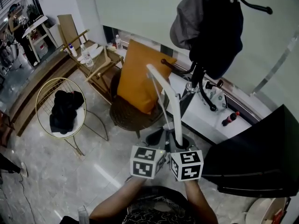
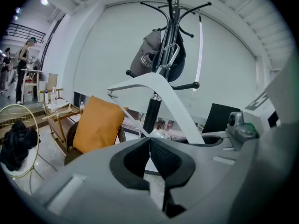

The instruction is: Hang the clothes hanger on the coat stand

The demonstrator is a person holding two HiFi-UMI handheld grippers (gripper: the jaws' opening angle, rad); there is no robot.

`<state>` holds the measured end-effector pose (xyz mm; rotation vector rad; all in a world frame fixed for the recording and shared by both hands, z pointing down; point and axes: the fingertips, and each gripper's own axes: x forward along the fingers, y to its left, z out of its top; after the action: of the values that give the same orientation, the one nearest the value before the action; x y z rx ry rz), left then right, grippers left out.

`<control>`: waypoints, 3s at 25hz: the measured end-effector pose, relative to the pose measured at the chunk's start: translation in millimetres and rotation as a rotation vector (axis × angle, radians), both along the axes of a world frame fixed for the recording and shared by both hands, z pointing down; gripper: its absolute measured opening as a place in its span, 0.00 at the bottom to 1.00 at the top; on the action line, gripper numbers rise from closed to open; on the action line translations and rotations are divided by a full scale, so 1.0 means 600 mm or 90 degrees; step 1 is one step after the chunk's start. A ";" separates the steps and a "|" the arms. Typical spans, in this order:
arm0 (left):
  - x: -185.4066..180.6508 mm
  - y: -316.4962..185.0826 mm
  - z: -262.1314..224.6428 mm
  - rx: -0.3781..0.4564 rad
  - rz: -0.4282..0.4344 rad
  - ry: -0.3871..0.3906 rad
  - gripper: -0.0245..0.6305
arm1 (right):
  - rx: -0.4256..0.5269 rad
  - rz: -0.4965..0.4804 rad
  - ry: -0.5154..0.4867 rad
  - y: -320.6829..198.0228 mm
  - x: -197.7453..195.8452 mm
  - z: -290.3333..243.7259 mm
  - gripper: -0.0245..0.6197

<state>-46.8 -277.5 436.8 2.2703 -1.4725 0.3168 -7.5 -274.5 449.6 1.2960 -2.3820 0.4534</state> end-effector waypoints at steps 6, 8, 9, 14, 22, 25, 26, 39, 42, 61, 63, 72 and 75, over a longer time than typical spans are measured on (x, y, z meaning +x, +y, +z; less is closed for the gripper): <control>-0.014 -0.039 -0.002 0.005 0.020 0.002 0.05 | -0.006 0.025 0.011 -0.037 -0.009 0.007 0.07; -0.021 -0.052 -0.001 0.006 0.026 0.002 0.05 | -0.008 0.034 0.014 -0.049 -0.013 0.009 0.07; -0.025 -0.058 -0.002 0.007 0.029 0.002 0.05 | -0.008 0.038 0.015 -0.055 -0.016 0.010 0.07; -0.034 -0.085 -0.002 0.010 0.054 0.002 0.05 | -0.009 0.061 0.017 -0.079 -0.026 0.013 0.07; -0.034 -0.107 0.012 0.000 0.092 0.009 0.05 | -0.021 0.094 0.029 -0.101 -0.026 0.028 0.07; -0.028 -0.112 0.019 -0.005 0.107 0.013 0.05 | -0.024 0.098 0.039 -0.110 -0.025 0.035 0.07; -0.026 -0.114 0.021 -0.006 0.111 0.014 0.05 | -0.025 0.100 0.041 -0.113 -0.024 0.037 0.07; -0.023 -0.133 0.049 -0.021 0.134 0.012 0.05 | -0.044 0.128 0.053 -0.140 -0.011 0.068 0.07; -0.023 -0.137 0.058 -0.026 0.135 0.011 0.05 | -0.050 0.131 0.054 -0.145 -0.010 0.077 0.07; -0.032 -0.152 0.074 -0.031 0.133 -0.007 0.05 | -0.070 0.130 0.069 -0.170 -0.012 0.115 0.07; -0.035 -0.152 0.074 -0.030 0.131 -0.008 0.05 | -0.074 0.130 0.070 -0.171 -0.013 0.120 0.07; -0.044 -0.153 0.091 -0.039 0.124 -0.021 0.05 | -0.090 0.128 0.072 -0.171 -0.016 0.141 0.07; -0.045 -0.151 0.095 -0.042 0.124 -0.025 0.05 | -0.092 0.130 0.069 -0.170 -0.017 0.144 0.07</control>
<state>-74.1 -367.8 493.9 2.3704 -1.2408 0.4630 -17.9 -376.7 535.8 1.4627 -2.0975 0.5877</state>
